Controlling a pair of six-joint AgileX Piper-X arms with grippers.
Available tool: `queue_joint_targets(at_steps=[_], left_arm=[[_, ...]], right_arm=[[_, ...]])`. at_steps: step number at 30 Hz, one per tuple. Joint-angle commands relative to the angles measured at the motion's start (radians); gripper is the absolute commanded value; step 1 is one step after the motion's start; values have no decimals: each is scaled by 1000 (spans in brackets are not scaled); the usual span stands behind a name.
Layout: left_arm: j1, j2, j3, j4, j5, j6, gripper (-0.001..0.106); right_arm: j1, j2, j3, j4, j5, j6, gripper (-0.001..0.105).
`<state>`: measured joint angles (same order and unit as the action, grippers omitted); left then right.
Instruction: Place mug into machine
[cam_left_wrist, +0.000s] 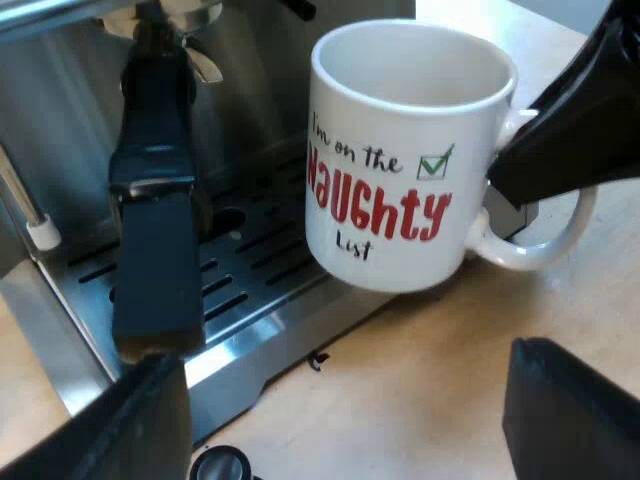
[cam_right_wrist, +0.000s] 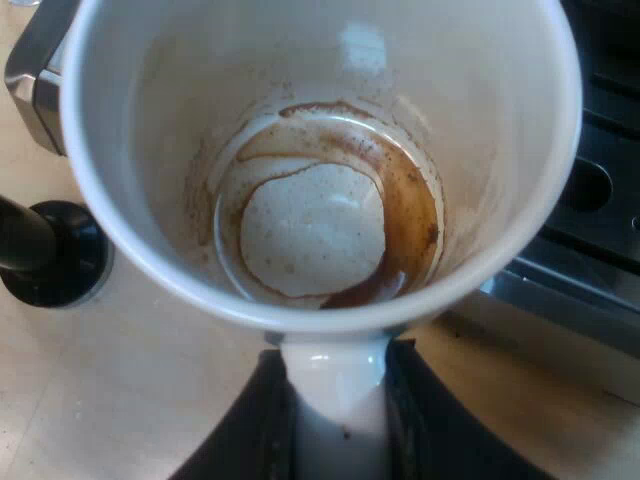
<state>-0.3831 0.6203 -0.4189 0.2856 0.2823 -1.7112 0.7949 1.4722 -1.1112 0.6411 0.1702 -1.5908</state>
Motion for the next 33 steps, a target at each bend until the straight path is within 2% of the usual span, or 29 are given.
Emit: queue_joint_targets(at_steps=[1, 13, 18, 25, 33], left_arm=[[3, -10, -2, 2, -8, -1, 66], [3, -10, -2, 0, -8, -1, 66], [3, -10, -2, 0, -8, -1, 66], [3, -10, -2, 0, 6, -1, 66], [3, -10, -2, 0, 6, -1, 66]], right_arm=[[3, 2, -19, -50, 5, -13, 0], [3, 51, -19, -94, 5, -13, 0], [27, 71, -22, -122, 20, -38, 0], [38, 114, -53, -128, 69, -36, 0], [38, 175, -116, -129, 69, -36, 0]])
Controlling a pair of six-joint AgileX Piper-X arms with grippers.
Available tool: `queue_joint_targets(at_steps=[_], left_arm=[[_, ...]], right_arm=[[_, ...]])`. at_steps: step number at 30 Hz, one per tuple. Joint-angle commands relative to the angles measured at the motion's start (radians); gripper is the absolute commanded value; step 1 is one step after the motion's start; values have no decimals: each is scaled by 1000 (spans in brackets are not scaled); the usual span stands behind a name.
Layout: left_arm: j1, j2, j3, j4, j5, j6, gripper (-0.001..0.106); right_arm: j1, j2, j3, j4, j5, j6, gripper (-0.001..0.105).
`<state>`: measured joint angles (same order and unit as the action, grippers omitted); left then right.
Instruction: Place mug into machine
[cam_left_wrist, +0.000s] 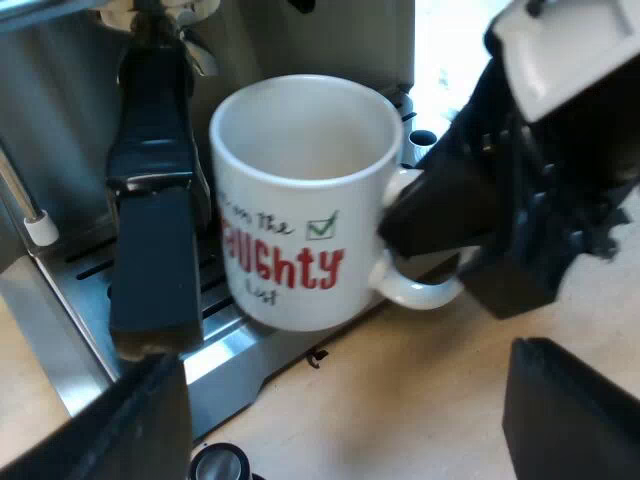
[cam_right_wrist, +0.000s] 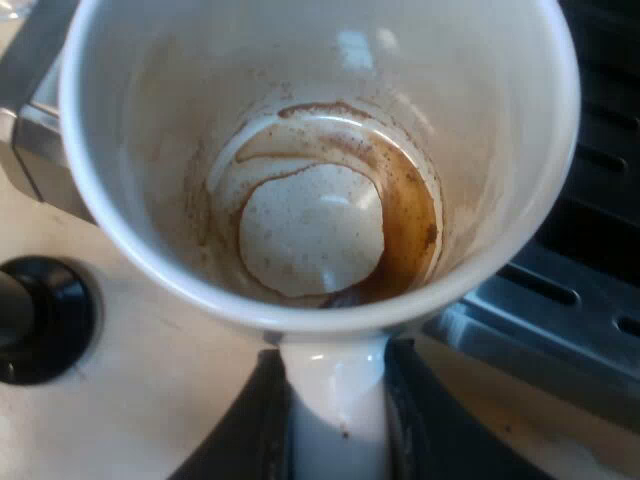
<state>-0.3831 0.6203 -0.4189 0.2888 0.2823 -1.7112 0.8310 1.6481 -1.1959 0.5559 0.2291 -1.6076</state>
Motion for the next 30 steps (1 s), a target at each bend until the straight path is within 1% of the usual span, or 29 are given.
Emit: queue_joint_targets(at_steps=[1, 6, 9, 11, 20, 23, 26, 30], left_arm=[[3, -10, -2, -3, 6, -1, 66], [3, -10, -2, -3, 6, -1, 66], [3, -10, -2, -3, 6, -1, 66], [3, -10, -2, -3, 6, -1, 66], [3, -10, -2, -3, 6, -1, 66], [3, -10, -2, -3, 6, -1, 66], [3, -10, -2, -3, 6, -1, 66], [3, -10, -2, -3, 6, -1, 66]], right_arm=[[1, 7, -38, -44, 19, -19, 0], [1, 27, -53, -55, 35, -19, 0], [1, 37, -58, -62, 70, 6, 0], [1, 46, -58, -73, 70, 15, 0], [1, 59, -58, -116, 65, 17, 0], [1, 59, -58, -118, 65, 42, 0], [1, 59, -58, -110, 67, 41, 0], [1, 59, -58, -108, 111, 41, 0]])
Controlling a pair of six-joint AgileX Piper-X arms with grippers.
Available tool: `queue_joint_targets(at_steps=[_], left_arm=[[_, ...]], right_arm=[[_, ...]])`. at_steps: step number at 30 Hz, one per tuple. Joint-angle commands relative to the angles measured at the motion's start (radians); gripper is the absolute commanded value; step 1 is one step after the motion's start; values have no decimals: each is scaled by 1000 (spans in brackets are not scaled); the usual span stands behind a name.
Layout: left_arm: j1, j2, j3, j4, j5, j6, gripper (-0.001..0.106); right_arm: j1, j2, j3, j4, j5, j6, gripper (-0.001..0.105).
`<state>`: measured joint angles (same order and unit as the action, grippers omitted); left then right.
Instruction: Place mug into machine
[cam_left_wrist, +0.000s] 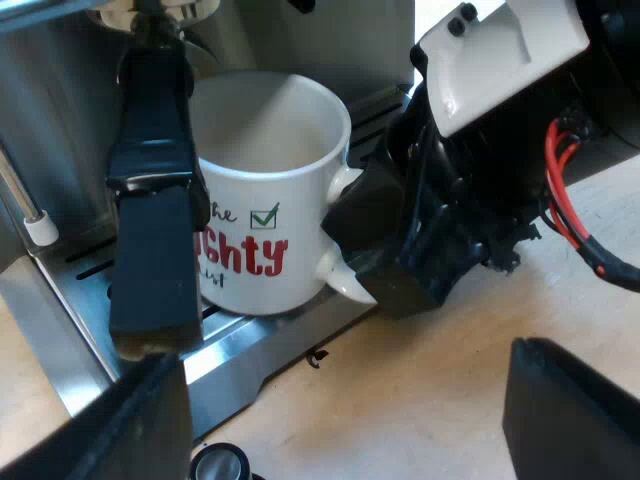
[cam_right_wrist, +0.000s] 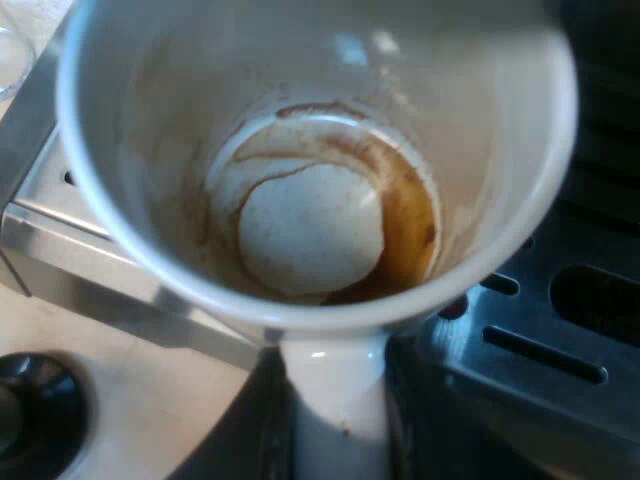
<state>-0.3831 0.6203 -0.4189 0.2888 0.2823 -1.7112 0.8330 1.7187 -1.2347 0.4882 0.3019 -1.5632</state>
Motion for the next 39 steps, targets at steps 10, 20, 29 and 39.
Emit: queue_joint_targets(at_steps=[10, 20, 29, 39], left_arm=[[3, -10, -2, -3, 6, -1, 66], [3, -10, -2, -3, 6, -1, 66], [3, -18, -2, -3, 18, -1, 66], [3, -115, -2, 1, 28, -16, 66]], right_arm=[[0, -11, -19, -40, 32, -3, 41], [22, -39, -20, -22, 32, -1, 52], [101, -118, -20, 52, 39, 33, 52], [110, -184, -15, 164, 76, 132, 52]])
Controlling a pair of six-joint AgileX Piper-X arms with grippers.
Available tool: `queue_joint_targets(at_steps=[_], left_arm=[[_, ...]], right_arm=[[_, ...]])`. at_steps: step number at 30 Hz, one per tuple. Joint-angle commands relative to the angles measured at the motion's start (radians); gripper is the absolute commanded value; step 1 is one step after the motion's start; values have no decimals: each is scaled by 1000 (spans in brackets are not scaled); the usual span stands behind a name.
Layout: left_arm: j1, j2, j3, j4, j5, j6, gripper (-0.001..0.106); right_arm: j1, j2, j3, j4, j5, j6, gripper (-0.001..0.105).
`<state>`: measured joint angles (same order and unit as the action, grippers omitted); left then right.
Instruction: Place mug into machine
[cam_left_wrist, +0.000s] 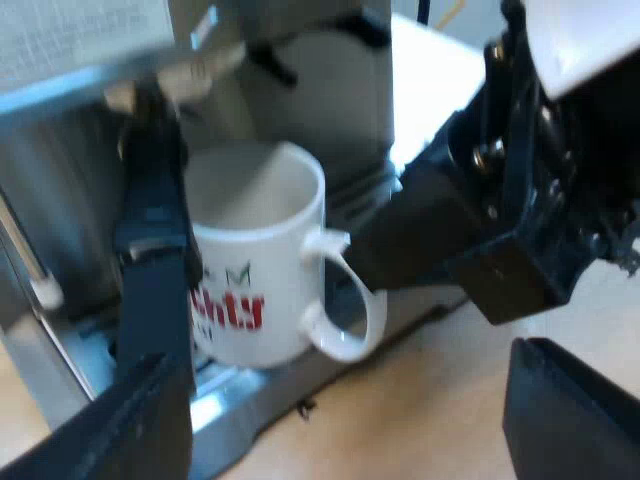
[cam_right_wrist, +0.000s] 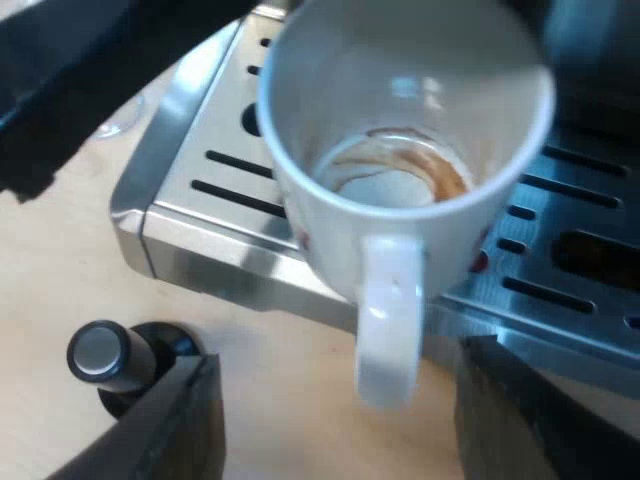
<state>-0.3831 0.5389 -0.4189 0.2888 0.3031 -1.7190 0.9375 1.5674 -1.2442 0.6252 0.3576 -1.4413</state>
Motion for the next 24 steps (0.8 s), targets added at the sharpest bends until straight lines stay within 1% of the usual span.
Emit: queue_joint_targets(at_steps=[1, 3, 6, 8, 15, 16, 17, 19, 24], left_arm=[[3, -50, -2, 8, 7, -11, 66], [3, -71, -2, 35, 7, -11, 66], [3, -109, -2, 106, 7, -11, 66], [3, -140, -2, 143, 7, -11, 66], [3, -234, -6, 206, 16, -11, 66], [3, -244, -7, 218, 16, -11, 66], [3, -257, -10, 247, 16, -11, 66], [3, -272, -10, 270, 16, -11, 66], [3, -277, -10, 283, 16, -11, 66]], right_arm=[[11, -45, -6, 44, 29, 17, 52], [21, -61, -3, 62, 29, 18, 52], [30, -81, 1, 80, 32, 18, 52], [63, -121, 12, 108, 74, 18, 52], [104, -147, 14, 112, 111, 32, 52], [104, -147, 14, 107, 108, 38, 52], [104, -147, 14, 105, 106, 58, 52], [104, -147, 14, 102, 110, 68, 52], [104, -143, 14, 27, 111, 60, 52]])
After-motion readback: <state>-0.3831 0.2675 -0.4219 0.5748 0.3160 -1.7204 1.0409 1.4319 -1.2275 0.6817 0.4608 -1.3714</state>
